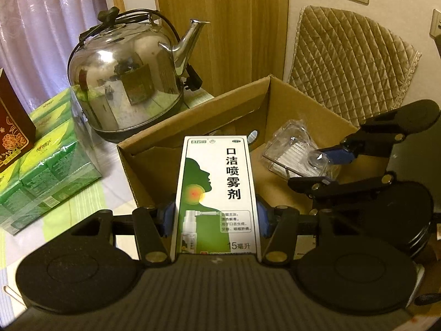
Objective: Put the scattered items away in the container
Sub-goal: 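Carry green spray box and clear rack over the cardboard box with both grippers, then open both grippers to drop spray box and rack into cardboard box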
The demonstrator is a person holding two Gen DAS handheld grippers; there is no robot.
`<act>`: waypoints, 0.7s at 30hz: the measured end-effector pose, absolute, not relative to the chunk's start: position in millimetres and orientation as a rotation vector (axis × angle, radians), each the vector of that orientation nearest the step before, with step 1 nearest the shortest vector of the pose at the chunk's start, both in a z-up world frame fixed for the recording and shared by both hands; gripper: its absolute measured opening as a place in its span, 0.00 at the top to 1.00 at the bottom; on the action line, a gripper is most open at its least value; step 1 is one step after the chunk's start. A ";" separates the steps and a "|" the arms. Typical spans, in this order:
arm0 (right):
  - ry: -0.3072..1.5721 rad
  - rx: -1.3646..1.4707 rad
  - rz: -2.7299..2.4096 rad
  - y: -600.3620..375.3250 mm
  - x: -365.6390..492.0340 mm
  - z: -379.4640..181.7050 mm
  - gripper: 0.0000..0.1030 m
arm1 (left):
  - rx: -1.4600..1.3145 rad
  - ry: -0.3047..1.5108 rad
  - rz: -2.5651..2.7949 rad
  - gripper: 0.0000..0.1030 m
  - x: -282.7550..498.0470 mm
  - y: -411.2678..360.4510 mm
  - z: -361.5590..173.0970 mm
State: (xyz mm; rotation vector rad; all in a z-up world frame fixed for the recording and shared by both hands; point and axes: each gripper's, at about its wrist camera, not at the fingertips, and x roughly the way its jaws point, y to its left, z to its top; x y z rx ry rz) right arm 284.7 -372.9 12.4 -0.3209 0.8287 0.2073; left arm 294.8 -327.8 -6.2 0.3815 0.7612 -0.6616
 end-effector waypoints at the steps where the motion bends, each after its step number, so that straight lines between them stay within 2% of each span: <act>1: 0.831 -0.323 0.207 -373.1 285.8 11.2 0.73 | 0.381 0.763 -0.664 0.50 295.5 -328.1 -6.8; 5: 0.837 -0.325 0.210 -372.1 288.5 7.7 0.73 | 0.388 0.756 -0.656 0.47 296.1 -328.3 -6.9; 21: 0.871 -0.293 0.247 -358.5 301.0 -0.7 0.73 | 0.311 0.694 -0.650 0.45 282.8 -293.7 23.9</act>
